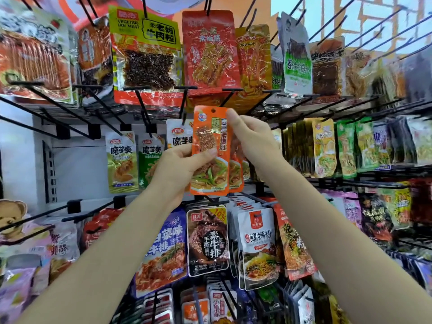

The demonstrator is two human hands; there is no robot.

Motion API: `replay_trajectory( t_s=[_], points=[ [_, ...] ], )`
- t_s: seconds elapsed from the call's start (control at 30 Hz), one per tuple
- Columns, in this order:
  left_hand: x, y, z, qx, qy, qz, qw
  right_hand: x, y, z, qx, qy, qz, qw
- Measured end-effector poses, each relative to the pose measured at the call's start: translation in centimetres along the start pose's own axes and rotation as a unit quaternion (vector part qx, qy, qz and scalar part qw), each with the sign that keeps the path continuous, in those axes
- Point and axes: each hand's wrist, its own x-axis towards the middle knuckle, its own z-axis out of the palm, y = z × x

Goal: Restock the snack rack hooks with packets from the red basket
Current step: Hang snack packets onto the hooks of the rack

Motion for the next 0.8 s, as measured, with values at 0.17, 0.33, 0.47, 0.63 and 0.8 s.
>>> replay_trajectory(
  t_s=[0.17, 0.33, 0.47, 0.63, 0.8],
  points=[
    [0.6, -0.1, 0.7, 0.393, 0.044, 0.326, 0.859, 1.0, 0.6, -0.5, 0.054, 0.009, 0.010, 0.998],
    [2.9, -0.2, 0.0, 0.658, -0.017, 0.380, 0.650, 2.3, 1.1, -0.6, 0.022, 0.004, 0.055, 0.998],
    [3.6, -0.4, -0.1, 0.695, -0.046, 0.335, 0.635, 2.6, 1.1, -0.8, 0.027, -0.015, 0.060, 0.998],
    [3.5, -0.6, -0.2, 0.699, -0.056, 0.338, 0.628, 2.8, 1.5, -1.5, 0.023, -0.069, 0.064, 0.995],
    [3.9, -0.8, -0.7, 0.697, -0.063, 0.321, 0.638, 3.2, 1.7, -1.0, -0.019, -0.054, 0.060, 0.997]
  ],
)
